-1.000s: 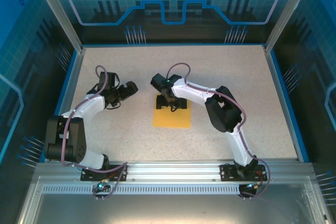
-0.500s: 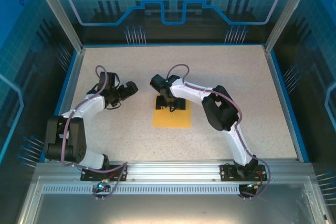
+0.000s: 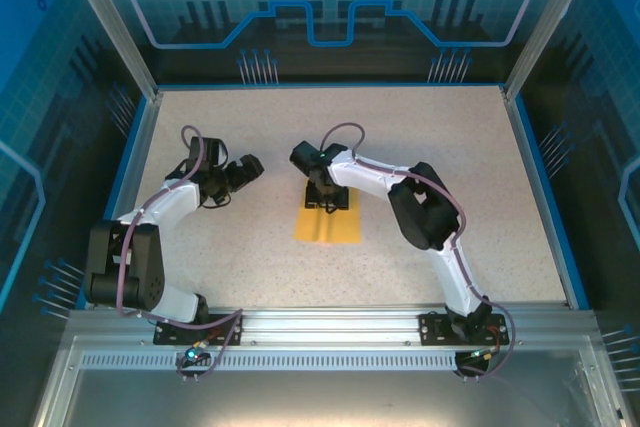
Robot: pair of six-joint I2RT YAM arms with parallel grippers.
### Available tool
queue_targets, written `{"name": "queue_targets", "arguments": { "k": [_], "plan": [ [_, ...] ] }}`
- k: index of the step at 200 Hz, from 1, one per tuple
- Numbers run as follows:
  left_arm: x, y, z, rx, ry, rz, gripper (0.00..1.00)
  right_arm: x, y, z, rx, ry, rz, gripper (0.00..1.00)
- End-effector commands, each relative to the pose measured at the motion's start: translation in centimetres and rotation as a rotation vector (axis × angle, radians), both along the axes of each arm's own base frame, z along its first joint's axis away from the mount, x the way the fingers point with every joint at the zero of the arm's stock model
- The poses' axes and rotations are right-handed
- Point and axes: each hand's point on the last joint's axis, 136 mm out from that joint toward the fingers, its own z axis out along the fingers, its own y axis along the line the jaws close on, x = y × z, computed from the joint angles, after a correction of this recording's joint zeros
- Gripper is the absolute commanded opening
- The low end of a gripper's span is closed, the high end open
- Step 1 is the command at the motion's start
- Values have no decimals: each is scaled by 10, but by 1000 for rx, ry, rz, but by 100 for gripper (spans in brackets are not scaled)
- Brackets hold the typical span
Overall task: Fold a paper plane with a square sheet of paper (pick it up from the middle)
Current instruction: Fold the square sheet of paper in half at the center of the table.
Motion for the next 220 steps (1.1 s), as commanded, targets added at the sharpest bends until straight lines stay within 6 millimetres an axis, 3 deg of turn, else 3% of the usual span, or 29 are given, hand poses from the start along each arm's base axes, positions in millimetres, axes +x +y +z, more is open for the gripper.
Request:
{"name": "queue_targets", "arguments": {
  "k": [1,39,63,78,122,220],
  "plan": [
    [-8,-12,4,-69,9,-20,97,4,26,14,157,-11,84,51],
    [-8,-32,11,-190,-17,-69,88,2,58,67,472,-61,219,35],
    [-9,-46,17,-286,-38,-104,80,-3,65,103,661,-97,304,32],
    [-9,-53,18,-333,-49,-119,76,-4,61,112,735,-97,323,30],
    [-14,-74,11,-385,-39,-163,66,2,39,90,826,-38,271,24],
    [-19,-121,-13,-380,27,-252,58,3,-9,14,675,78,262,28]
  ]
}}
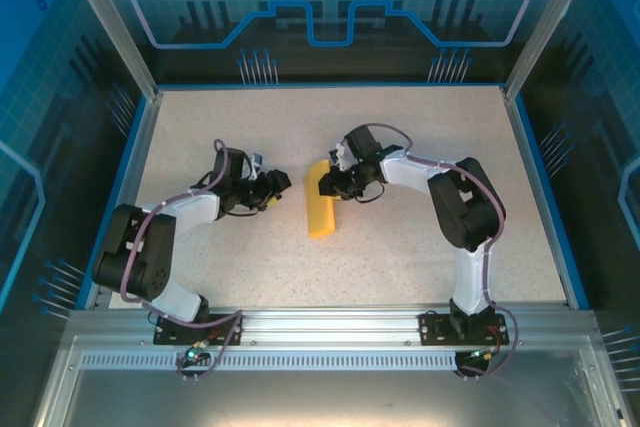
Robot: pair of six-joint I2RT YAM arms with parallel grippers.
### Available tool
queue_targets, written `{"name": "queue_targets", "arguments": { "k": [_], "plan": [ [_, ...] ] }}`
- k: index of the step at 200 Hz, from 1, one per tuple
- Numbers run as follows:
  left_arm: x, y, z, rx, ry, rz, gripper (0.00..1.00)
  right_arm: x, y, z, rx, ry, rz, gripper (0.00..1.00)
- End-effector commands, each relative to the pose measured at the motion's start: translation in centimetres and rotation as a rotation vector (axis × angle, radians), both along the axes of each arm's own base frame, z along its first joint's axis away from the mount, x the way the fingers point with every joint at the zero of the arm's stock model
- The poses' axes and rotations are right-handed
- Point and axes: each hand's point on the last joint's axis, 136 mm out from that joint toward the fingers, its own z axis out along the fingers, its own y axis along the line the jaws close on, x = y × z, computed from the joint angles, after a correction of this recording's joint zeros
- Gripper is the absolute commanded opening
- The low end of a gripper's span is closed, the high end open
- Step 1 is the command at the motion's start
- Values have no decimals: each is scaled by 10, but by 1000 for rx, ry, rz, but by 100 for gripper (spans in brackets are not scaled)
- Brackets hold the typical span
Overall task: Fold a paper plane with a square sheet of paper (pick it up from the middle)
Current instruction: Fold the square sheet of paper in half at the center of the table.
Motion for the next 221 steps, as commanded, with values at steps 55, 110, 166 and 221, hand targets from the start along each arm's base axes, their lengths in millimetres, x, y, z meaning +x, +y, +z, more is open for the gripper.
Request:
{"name": "queue_targets", "arguments": {
  "k": [55,110,166,221],
  "plan": [
    [9,-31,-10,19,9,-55,56,-10,-23,-36,-121,56,52,32],
    [13,-42,-19,36,25,-74,51,-14,-31,-43,-192,53,81,35],
    [17,-46,-29,61,53,-76,47,-21,-31,-50,-251,28,165,38],
    [18,-44,-35,79,63,-67,46,-23,-35,-56,-300,29,207,42]
  ]
}}
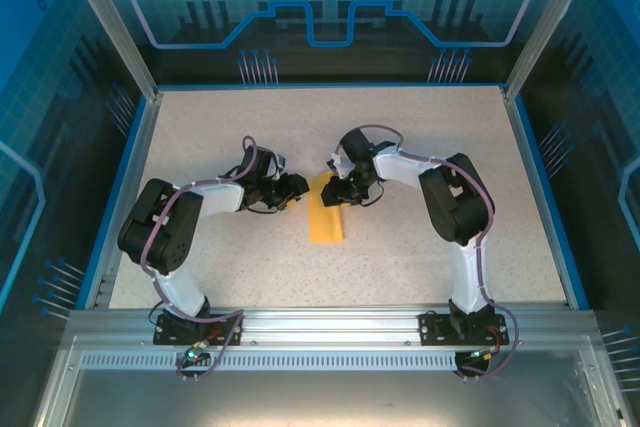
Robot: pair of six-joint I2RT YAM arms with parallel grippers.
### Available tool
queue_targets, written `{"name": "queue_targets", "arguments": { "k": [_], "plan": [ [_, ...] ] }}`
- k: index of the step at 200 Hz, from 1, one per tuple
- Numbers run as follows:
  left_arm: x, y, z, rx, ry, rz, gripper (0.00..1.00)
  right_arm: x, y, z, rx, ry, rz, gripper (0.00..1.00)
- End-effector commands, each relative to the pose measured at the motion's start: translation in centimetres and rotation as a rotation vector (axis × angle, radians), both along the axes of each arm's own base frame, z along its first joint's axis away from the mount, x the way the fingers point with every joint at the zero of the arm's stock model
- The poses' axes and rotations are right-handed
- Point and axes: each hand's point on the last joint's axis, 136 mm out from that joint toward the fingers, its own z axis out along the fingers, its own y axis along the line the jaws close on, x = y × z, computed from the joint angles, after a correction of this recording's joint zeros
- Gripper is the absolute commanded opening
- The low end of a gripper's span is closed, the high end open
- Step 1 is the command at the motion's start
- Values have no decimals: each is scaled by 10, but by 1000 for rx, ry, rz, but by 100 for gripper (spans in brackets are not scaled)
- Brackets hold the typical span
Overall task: Fold a paper plane with a square sheet of paper (pick it up from the middle)
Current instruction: Fold the square sheet of paper in half at the center of the table.
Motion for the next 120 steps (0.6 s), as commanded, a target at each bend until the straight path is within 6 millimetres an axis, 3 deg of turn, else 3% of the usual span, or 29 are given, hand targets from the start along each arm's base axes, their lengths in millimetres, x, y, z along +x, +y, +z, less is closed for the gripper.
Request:
{"name": "queue_targets", "arguments": {
  "k": [1,120],
  "plan": [
    [4,-3,-3,14,13,6,46,-11,-14,-25,-110,46,36,42],
    [6,-1,-3,31,11,11,46,-15,-15,-39,-205,50,76,46]
  ]
}}
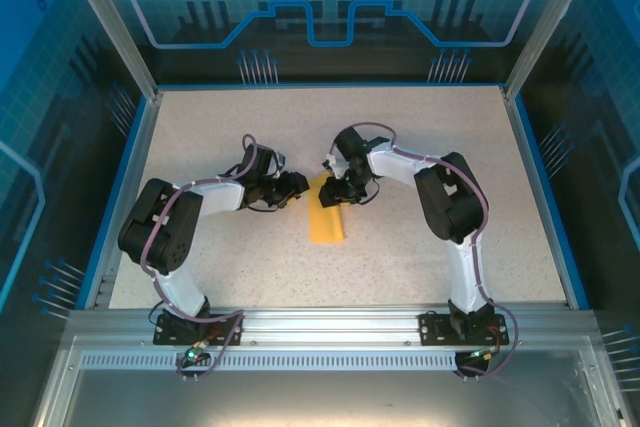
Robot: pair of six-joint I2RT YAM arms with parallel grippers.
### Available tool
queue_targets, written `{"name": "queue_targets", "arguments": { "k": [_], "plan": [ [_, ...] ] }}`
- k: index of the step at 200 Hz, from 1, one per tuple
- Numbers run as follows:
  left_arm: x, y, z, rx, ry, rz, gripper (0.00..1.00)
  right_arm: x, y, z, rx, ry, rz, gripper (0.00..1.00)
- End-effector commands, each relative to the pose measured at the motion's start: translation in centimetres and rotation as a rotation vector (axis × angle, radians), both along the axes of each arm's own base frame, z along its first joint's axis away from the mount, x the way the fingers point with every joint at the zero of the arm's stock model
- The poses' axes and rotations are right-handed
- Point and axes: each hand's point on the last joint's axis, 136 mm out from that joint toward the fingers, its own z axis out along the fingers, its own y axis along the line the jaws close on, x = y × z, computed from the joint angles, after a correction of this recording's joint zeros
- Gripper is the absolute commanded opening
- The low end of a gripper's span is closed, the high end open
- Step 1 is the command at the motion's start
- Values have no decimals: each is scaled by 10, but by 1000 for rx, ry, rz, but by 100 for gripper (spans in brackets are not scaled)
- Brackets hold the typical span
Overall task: Fold a paper plane with a square sheet of paper (pick it up from the middle)
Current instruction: Fold the square sheet of paper in half at the center of the table, then hold the square sheet of paper at the center of the table.
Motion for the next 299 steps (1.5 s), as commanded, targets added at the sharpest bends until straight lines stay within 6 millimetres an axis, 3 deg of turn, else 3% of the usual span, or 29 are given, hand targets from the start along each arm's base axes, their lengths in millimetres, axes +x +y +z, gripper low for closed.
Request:
{"name": "queue_targets", "arguments": {
  "k": [1,119,299],
  "plan": [
    [1,-2,-5,19,21,0,46,-13,-17,-37,-139,45,23,46],
    [1,-2,-7,18,27,2,45,-17,-27,-58,-230,100,-59,45],
    [2,-5,-9,5,40,-2,38,-24,-33,-77,-319,115,-17,49]
  ]
}}
